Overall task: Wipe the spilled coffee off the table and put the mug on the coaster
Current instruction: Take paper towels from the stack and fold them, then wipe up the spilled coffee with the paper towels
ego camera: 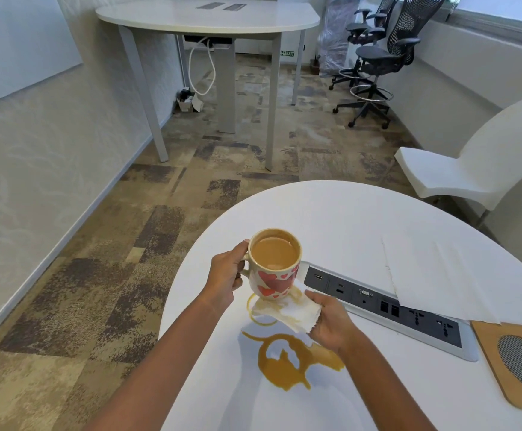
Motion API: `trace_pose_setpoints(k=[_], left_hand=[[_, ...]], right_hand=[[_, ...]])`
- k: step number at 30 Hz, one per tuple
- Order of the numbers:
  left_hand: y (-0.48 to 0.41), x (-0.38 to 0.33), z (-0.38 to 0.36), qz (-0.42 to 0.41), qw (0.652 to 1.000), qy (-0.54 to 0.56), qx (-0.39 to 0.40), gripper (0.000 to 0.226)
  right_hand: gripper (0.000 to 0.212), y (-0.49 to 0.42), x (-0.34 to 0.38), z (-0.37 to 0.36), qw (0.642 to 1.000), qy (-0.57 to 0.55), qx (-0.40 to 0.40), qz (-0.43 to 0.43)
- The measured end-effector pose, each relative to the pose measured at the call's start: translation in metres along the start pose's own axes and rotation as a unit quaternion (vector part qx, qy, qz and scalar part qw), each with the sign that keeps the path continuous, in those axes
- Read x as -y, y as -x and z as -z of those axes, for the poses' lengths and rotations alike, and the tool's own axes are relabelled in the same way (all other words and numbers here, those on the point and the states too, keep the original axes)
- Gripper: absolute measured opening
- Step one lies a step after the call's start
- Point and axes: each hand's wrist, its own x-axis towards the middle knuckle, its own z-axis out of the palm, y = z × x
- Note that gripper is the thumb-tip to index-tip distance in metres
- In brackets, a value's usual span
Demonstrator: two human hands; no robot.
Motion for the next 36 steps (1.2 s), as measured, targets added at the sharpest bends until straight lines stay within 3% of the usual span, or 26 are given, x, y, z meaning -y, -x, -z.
trace_pose_setpoints(k=[7, 10, 12, 14, 17, 23, 26, 31, 36], left_hand=[[-0.006, 0.008, 0.011, -0.002, 1.0, -0.027, 0.007, 0.025], [-0.012, 0.015, 0.018, 0.003, 1.0, -0.028, -0.012, 0.033], [-0.015, 0.021, 0.024, 0.007, 0.999, -0.022, -0.025, 0.034], [-0.018, 0.027, 0.029, 0.012, 0.999, -0.015, -0.037, 0.033], [-0.024, 0.034, 0.037, 0.014, 0.998, -0.016, -0.052, 0.03], [-0.035, 0.042, 0.05, 0.015, 0.996, -0.012, -0.085, 0.027], [-0.04, 0.043, 0.055, 0.011, 0.995, -0.008, -0.095, 0.027], [-0.047, 0.045, 0.06, 0.012, 0.994, 0.005, -0.112, 0.031], [-0.051, 0.046, 0.063, 0.008, 0.992, 0.018, -0.124, 0.035]], right_hand=[[0.027, -0.003, 0.03, -0.001, 0.99, 0.118, -0.065, 0.046], [0.024, -0.008, 0.037, -0.005, 0.984, 0.113, -0.07, 0.115], [0.025, -0.014, 0.039, -0.01, 0.966, 0.173, -0.093, 0.168], [0.033, -0.021, 0.039, -0.014, 0.903, 0.333, -0.165, 0.214], [0.042, -0.036, 0.028, -0.015, 0.74, 0.578, -0.228, 0.256], [0.051, -0.071, -0.004, 0.007, 0.555, 0.79, -0.141, 0.221], [0.054, -0.083, -0.017, 0.008, 0.516, 0.827, -0.143, 0.173], [0.054, -0.097, -0.032, 0.007, 0.489, 0.854, -0.138, 0.115], [0.053, -0.103, -0.047, 0.003, 0.464, 0.874, -0.091, 0.116]])
